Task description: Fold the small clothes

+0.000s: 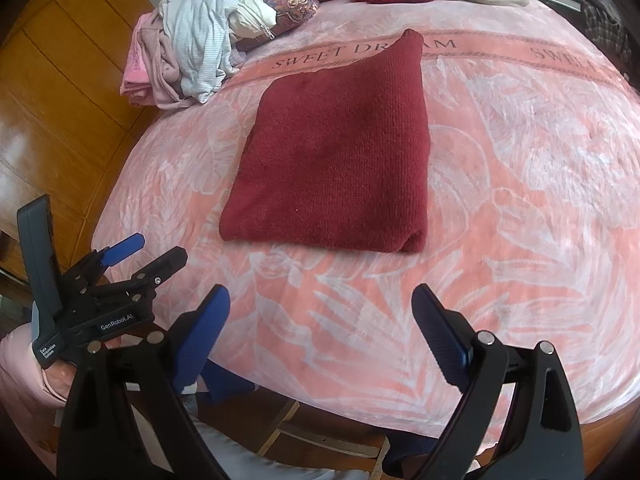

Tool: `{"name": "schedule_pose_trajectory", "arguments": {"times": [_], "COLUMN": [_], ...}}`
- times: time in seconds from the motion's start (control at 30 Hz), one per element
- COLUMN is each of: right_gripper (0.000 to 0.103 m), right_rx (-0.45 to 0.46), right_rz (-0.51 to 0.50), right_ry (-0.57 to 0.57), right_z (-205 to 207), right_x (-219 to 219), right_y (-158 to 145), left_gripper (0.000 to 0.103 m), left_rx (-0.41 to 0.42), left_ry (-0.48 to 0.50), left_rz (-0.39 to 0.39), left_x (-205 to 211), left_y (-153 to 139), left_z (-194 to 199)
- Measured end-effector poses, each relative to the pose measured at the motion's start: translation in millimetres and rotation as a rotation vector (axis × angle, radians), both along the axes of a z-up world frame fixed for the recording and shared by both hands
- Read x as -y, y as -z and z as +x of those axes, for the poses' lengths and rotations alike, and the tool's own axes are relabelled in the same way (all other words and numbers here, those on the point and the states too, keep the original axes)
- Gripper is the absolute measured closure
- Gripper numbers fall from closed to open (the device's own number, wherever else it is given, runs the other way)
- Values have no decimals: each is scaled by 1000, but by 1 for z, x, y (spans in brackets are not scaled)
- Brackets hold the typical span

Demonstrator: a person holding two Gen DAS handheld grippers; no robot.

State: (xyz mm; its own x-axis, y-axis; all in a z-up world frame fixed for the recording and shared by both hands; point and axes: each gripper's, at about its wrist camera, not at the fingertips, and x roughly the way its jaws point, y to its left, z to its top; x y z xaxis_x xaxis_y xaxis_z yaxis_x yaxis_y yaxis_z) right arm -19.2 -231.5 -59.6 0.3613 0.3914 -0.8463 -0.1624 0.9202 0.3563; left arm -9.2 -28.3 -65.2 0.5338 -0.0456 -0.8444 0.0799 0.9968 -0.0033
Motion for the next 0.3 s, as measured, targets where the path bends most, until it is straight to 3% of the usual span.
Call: {"name": "schedule_pose_trajectory", "arguments": {"times": [0.3], "right_gripper": [11], "right_rx": [-18], "right_rz": [23], "right_ry": [25], "right_z": [-3], "right_x": [-3], "right_y": [2], "left_gripper": [7], "left_rx": [1], "left_ry": [1], "left_rz": [1], "left_x": [0], "left_y": [-1], "left_z": [1]}}
